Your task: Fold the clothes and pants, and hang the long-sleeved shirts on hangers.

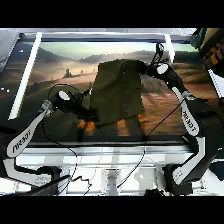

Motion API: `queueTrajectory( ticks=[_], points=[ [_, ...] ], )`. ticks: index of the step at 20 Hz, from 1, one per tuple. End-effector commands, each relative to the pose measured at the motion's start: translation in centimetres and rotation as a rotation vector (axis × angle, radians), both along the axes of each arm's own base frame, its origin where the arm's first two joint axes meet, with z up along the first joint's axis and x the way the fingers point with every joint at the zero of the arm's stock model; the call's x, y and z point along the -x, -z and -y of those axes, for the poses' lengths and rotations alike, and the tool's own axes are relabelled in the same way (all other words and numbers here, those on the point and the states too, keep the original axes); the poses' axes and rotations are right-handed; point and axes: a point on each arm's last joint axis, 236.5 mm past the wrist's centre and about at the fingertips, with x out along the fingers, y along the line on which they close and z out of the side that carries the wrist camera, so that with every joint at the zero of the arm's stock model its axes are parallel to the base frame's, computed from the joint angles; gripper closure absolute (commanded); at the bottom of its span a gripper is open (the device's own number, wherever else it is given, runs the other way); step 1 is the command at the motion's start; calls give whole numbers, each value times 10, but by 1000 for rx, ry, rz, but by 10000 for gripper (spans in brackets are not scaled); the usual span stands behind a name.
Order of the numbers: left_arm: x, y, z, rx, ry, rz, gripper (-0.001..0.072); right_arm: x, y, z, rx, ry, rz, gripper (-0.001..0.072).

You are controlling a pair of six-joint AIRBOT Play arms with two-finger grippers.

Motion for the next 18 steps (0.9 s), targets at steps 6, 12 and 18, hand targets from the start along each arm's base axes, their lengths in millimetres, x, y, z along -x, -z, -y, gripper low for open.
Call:
queueTrajectory(
  ticks=[6,12,18],
  points=[
    [-9,-14,8,53,-57,20,438,44,-21,65,113,-90,-157,270],
    [-29,-84,-46,77,-129,160,107,147,-69,207,242,-71,-362,326],
    [-4,-91,-87,-33,-126,228,109,267,-17,200,-5,-231,-790,320]
  ],
)
